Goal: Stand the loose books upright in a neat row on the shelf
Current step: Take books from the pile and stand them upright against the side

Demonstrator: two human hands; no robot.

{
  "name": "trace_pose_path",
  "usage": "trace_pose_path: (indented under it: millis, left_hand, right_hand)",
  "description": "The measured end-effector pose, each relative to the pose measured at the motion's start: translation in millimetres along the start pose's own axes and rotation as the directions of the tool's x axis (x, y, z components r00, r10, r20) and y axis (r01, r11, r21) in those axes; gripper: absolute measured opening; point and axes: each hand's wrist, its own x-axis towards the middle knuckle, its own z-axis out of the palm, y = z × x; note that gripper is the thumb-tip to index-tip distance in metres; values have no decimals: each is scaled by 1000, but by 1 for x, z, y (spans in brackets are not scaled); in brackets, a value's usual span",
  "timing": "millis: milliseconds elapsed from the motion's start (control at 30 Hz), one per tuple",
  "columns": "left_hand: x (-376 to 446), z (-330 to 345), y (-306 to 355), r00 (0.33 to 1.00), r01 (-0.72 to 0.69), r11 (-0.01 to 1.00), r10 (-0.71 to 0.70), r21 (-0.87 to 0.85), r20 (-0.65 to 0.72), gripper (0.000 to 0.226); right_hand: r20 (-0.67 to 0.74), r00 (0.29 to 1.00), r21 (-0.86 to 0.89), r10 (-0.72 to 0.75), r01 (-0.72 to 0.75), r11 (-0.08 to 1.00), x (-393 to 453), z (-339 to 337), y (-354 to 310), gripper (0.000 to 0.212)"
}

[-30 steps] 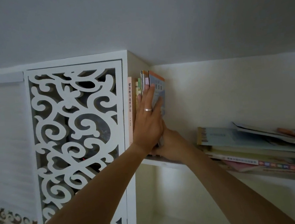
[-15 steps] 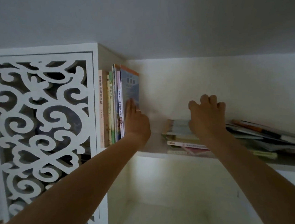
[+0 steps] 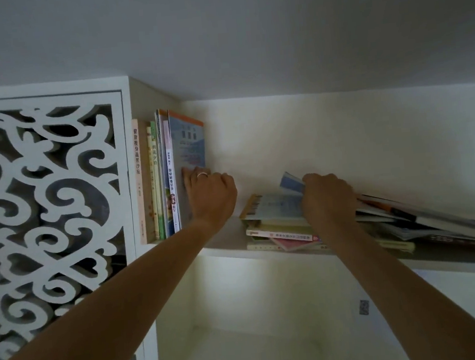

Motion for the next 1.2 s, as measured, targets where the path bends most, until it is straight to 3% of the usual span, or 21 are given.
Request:
trace_pose_path:
  millis: [100,167,233,300,367,467,567,633,700,767,933,967,1033,1133,1200]
  left_hand:
    - [1,2,-8,996,-41,998,44,-54,71,68]
    - [5,3,-13,997,34,962,-13,-272,80,71]
    - [12,3,-21,983,185,834,-150,-519,109,85]
    - [15,3,-26,965,264,733,-201,-627,171,99]
    - [14,-7,-23,964,262,704,-160,-660,211,91]
    - [20,-23,-19,965,227,789,-105,-571,239,90]
    - [33,-25,-17,966,255,707,-164,-659,198,72]
    - [40,-26,-16,965,252,673,-231,-696,126,72]
    - [43,-30,-16,971,210,738,-234,-641,48,69]
    - [41,-34,-15,981,158,783,-195,-602,4,57]
    - [36,-29,-24,993,84,838,-116,-540,-25,41]
    - [35,-29,-28,996,57,852,-88,-521,-34,39]
    - [32,-30,-33,998,-31,891,7,-453,-54,56]
    - [23,-32,-39,969,-217,964,195,-153,-151,84]
    - [18,-33,-45,921,-338,937,349,90,-173,80]
  right_hand:
    - [-73,994,220,-82,96,971,2,0,-47,17]
    - [-112,989,383,-97,133,914,6,3,-84,22]
    - [-109,987,488,-117,156,859,11,8,-109,23]
    - [-78,975,577,-210,216,788,15,8,-118,22]
    - [-22,936,664,-351,276,695,18,4,-114,35]
    - [30,904,755,-426,259,603,23,4,-99,45]
    - [43,903,745,-427,256,616,23,10,-91,58]
    - [118,888,716,-444,233,658,16,10,-94,77]
    - [164,877,710,-452,213,671,9,15,-105,92]
    - [152,885,681,-439,228,696,6,22,-118,90]
    - [204,857,581,-474,284,763,-6,32,-147,28]
    - [233,853,546,-468,283,789,-7,35,-151,20]
    - [283,852,502,-441,260,825,-7,39,-155,25]
    - [322,832,441,-451,290,849,-6,40,-159,22]
    - [336,815,425,-473,317,848,-5,44,-159,21]
